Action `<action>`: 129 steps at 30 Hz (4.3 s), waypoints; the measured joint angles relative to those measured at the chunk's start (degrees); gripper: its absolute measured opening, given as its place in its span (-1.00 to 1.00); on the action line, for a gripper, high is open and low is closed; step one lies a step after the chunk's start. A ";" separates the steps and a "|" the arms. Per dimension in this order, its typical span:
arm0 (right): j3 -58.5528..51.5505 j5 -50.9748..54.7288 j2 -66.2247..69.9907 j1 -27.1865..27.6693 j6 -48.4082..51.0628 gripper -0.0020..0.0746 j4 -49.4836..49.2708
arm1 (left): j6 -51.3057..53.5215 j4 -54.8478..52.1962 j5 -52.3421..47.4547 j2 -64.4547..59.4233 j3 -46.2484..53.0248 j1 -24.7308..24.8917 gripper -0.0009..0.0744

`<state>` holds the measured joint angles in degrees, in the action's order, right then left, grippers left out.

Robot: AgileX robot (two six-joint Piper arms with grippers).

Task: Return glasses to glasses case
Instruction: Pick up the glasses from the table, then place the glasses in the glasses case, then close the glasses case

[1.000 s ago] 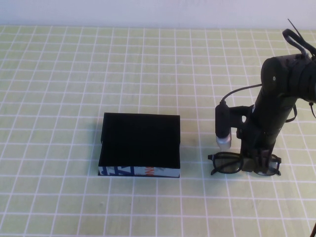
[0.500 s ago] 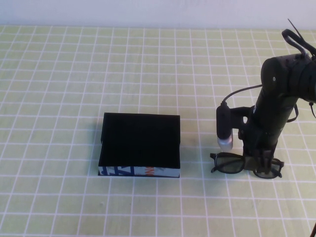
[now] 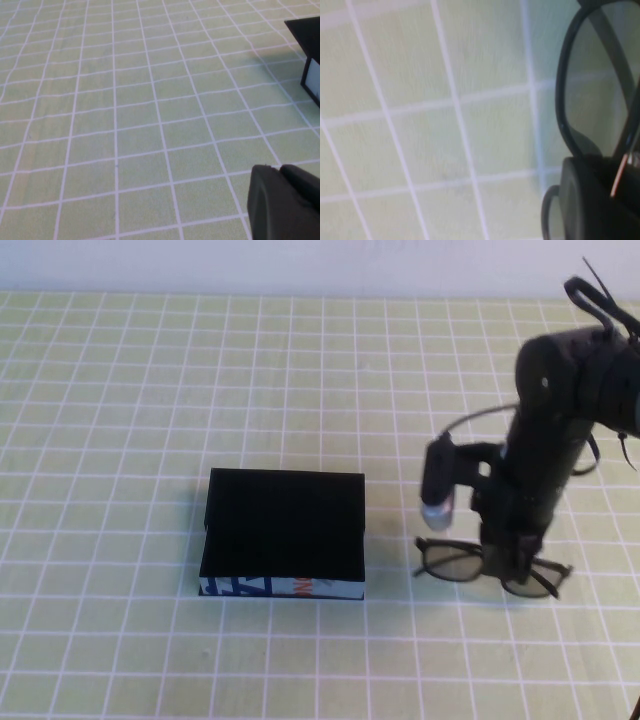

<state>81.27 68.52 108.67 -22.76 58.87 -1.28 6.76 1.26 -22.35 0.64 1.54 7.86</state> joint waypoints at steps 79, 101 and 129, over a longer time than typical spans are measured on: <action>32.56 1.66 16.91 -22.65 -6.84 -0.08 3.34 | 0.00 0.00 0.00 0.00 0.00 0.00 -0.99; 30.30 2.23 4.20 -15.69 -35.88 -0.93 4.44 | 0.00 0.00 0.00 0.00 0.00 0.00 -0.99; 30.16 2.37 4.20 -6.85 -37.16 -0.98 -12.15 | -6.76 10.17 10.05 0.00 0.00 0.00 -0.99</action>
<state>111.43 70.89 112.87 -29.61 21.71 -13.43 0.00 11.43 -12.30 0.64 1.54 7.86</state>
